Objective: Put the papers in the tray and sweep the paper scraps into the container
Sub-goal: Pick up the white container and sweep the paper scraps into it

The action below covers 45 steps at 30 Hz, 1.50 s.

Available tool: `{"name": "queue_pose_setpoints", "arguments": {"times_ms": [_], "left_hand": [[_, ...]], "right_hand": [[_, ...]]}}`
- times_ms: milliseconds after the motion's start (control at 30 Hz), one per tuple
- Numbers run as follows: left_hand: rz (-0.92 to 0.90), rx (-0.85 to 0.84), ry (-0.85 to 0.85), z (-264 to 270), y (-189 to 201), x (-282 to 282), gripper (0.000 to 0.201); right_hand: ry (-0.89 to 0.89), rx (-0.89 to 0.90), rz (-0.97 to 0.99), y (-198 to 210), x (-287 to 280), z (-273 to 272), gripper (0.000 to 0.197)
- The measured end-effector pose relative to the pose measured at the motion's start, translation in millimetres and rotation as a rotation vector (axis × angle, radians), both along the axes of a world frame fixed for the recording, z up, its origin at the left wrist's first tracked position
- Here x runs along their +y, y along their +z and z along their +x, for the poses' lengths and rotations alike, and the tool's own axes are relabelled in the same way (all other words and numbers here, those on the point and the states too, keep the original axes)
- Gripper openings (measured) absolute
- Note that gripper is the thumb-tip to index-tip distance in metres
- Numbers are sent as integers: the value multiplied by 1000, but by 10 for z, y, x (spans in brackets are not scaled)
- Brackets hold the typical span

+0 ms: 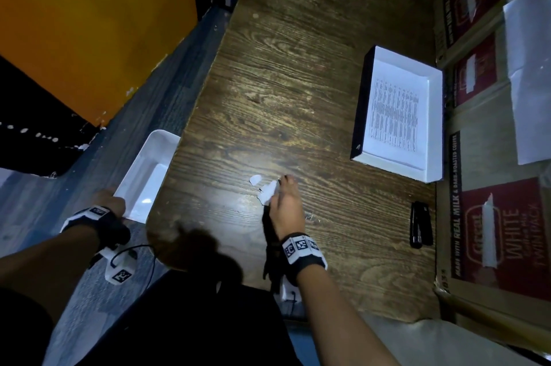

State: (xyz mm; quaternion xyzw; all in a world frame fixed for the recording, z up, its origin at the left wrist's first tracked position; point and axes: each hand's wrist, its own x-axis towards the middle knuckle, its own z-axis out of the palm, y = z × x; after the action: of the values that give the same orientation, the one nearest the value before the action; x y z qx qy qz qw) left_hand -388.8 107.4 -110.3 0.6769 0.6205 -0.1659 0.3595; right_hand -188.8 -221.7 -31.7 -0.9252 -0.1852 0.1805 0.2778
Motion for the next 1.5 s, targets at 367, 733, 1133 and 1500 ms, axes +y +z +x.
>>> {"name": "queue_pose_setpoints", "arguments": {"times_ms": [367, 733, 1133, 1500], "left_hand": [[1, -7, -10, -64, 97, -86, 44], [-54, -8, 66, -117, 55, -93, 45], [-55, -90, 57, -64, 181, -98, 50], [-99, -88, 71, 53, 234, -110, 43]], "right_hand": [[-240, -16, 111, 18, -424, 319, 26], [-202, 156, -565, -300, -403, -468, 67], [97, 144, -127, 82, 590, -809, 61], [-123, 208, -519, 10, 527, -100, 68]]}}
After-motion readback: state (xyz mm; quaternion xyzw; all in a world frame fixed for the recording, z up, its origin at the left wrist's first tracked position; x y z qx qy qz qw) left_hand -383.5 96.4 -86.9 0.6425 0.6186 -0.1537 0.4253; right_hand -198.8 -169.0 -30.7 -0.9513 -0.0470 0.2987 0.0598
